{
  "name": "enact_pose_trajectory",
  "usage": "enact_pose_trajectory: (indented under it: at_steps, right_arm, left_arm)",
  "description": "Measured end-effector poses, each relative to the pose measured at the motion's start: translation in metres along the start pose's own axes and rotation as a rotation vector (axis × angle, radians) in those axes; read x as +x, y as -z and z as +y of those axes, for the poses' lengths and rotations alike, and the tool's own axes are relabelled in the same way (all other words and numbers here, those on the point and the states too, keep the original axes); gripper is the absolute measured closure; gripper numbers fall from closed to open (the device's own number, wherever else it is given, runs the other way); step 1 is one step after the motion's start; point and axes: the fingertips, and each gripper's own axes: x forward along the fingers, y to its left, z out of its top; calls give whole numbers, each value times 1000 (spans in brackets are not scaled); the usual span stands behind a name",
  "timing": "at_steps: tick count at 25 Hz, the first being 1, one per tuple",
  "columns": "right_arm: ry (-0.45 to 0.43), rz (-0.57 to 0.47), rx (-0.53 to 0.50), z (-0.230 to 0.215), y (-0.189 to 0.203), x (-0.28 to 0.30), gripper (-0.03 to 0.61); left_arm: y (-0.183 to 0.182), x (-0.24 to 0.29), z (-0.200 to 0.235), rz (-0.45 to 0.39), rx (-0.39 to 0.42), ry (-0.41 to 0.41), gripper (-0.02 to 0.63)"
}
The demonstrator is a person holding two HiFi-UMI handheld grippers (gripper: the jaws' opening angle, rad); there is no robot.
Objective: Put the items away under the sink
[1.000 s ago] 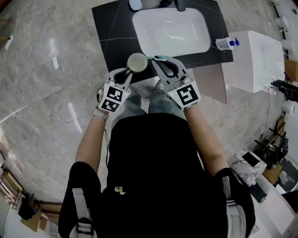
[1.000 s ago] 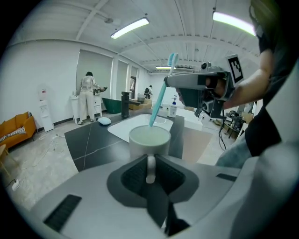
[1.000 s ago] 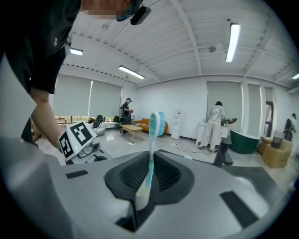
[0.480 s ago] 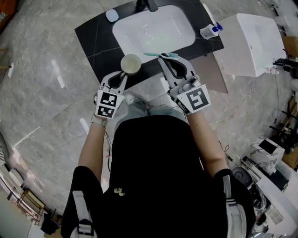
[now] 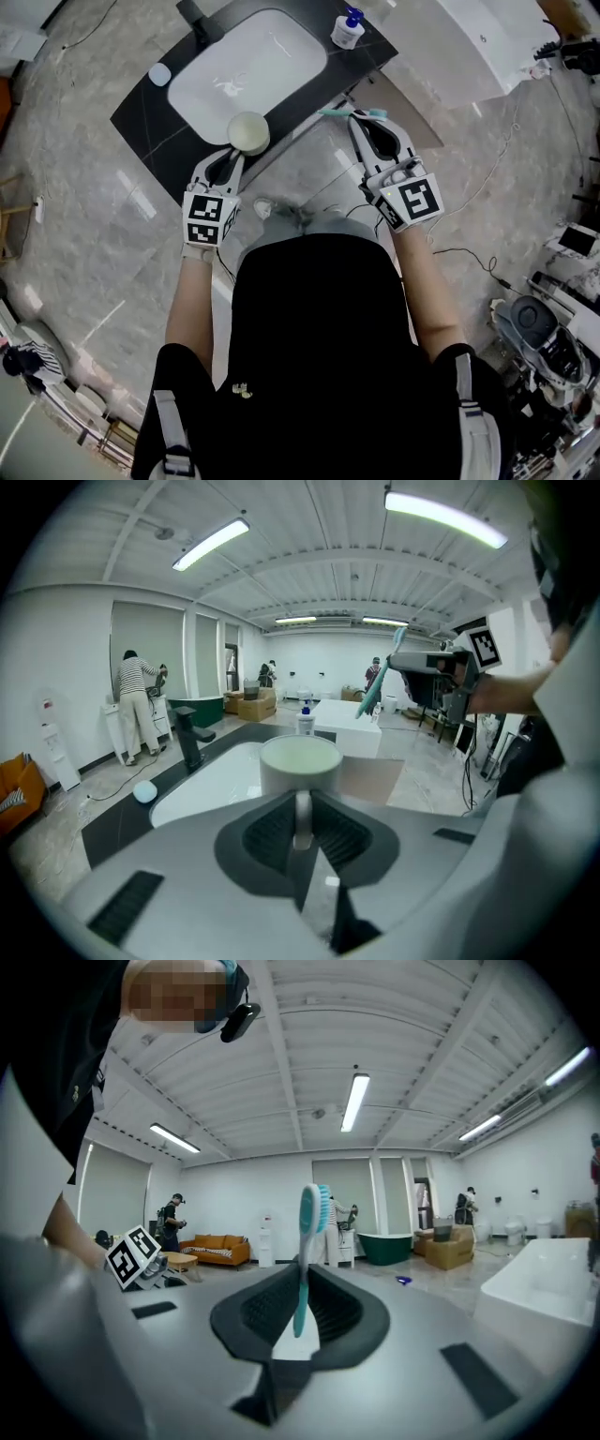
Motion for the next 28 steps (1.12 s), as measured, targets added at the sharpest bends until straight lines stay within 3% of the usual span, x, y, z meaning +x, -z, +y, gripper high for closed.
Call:
enact_pose_trajectory:
  at_steps: [14,22,28]
  right_arm:
    - [285,-29,51,-118,37,-174,529]
    - [487,-25,117,-143,67,-246,529]
    - [649,2,165,-148,95,-276,529]
  left_arm:
    - [-70,83,-149,28,116,175,551]
    - [-76,130,-216,82,197,333,551]
    - [-71,167,-234,131,266,431,551]
